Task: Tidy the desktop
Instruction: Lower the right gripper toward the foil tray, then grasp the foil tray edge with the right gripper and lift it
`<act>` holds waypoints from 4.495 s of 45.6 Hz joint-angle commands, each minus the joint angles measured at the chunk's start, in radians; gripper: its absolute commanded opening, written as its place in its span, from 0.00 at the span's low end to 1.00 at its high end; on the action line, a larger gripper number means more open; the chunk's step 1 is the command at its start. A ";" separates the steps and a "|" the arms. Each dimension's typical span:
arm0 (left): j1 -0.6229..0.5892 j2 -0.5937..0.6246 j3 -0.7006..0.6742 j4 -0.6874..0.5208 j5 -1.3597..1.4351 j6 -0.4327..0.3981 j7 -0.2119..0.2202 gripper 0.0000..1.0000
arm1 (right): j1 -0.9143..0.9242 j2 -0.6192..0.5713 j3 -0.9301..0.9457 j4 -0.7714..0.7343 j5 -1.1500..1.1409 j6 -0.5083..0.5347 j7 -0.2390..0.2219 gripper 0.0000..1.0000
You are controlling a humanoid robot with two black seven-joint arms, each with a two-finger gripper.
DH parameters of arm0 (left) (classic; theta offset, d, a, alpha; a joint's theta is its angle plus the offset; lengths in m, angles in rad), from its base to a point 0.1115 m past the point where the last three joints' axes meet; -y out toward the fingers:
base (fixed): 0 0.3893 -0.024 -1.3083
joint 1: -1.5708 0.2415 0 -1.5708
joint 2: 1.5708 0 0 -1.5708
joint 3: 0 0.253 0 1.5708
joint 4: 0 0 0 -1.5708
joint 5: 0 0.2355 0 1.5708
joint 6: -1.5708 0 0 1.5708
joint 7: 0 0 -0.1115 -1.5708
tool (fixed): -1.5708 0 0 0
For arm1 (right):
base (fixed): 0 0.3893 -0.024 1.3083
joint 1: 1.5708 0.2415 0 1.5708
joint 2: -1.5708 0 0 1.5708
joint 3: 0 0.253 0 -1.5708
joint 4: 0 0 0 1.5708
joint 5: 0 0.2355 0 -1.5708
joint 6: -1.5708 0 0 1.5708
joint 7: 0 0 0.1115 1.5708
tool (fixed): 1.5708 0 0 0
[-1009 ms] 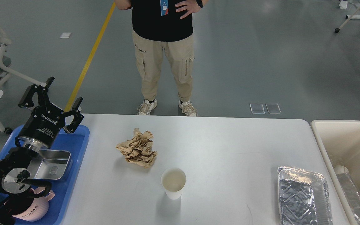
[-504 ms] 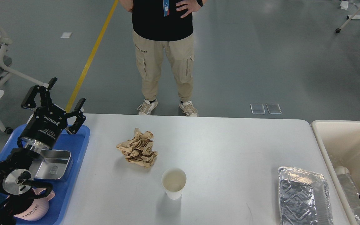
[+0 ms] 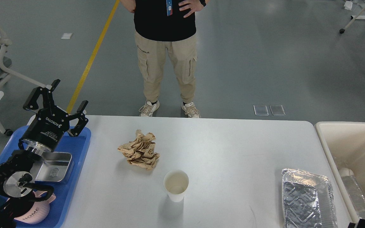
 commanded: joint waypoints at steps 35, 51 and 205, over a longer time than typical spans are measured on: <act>-0.020 0.035 0.008 0.003 0.008 0.016 0.002 0.97 | -0.091 0.314 0.026 0.038 0.560 -0.163 0.001 1.00; -0.016 0.065 0.008 0.000 0.008 0.010 0.003 0.97 | -0.091 0.375 0.095 0.011 0.604 -0.232 0.001 1.00; -0.021 0.165 0.006 -0.006 0.127 -0.073 0.000 0.97 | 0.322 0.048 0.086 -0.095 -0.350 0.249 0.064 0.00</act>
